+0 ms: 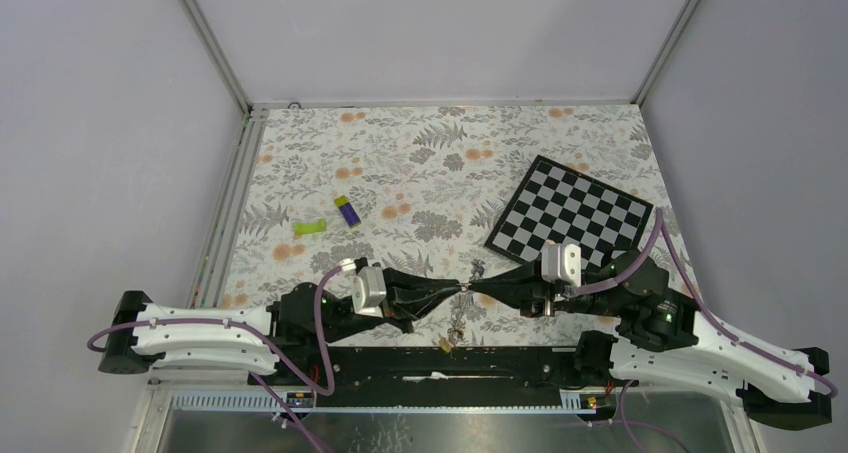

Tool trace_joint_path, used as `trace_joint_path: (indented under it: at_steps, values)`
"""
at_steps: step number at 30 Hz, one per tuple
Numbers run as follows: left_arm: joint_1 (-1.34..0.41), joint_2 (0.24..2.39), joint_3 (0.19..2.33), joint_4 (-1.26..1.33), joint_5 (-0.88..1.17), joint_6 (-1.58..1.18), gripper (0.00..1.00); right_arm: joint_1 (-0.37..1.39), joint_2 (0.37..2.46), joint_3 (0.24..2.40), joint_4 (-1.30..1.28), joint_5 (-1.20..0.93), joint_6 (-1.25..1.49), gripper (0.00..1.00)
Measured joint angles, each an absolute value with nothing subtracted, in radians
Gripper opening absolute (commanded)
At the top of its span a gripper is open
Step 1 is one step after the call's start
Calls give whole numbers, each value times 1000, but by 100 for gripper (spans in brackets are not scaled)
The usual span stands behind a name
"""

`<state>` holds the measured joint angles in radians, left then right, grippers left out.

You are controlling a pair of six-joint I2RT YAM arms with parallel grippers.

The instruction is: Remove the keys from the keyring

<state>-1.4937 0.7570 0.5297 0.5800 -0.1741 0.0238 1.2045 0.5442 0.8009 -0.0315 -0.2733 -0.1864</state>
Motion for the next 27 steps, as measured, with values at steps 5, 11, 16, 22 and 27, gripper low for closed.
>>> trace_joint_path:
  at_steps: [5,11,16,22,27]
  values:
    - [-1485,768,530,598,-156,18,0,1204,534,786,-1,-272,-180,0]
    - [-1473,801,531,611,-123,17,0,1204,532,729,93,-271,-156,0]
    - [-1467,820,538,619,-103,18,0,1204,526,688,168,-249,-143,0]
    - [-1465,814,538,619,-97,18,0,1205,498,641,235,-215,-123,0]
    - [-1464,796,538,595,-102,18,0,1205,466,606,266,-184,-105,0]
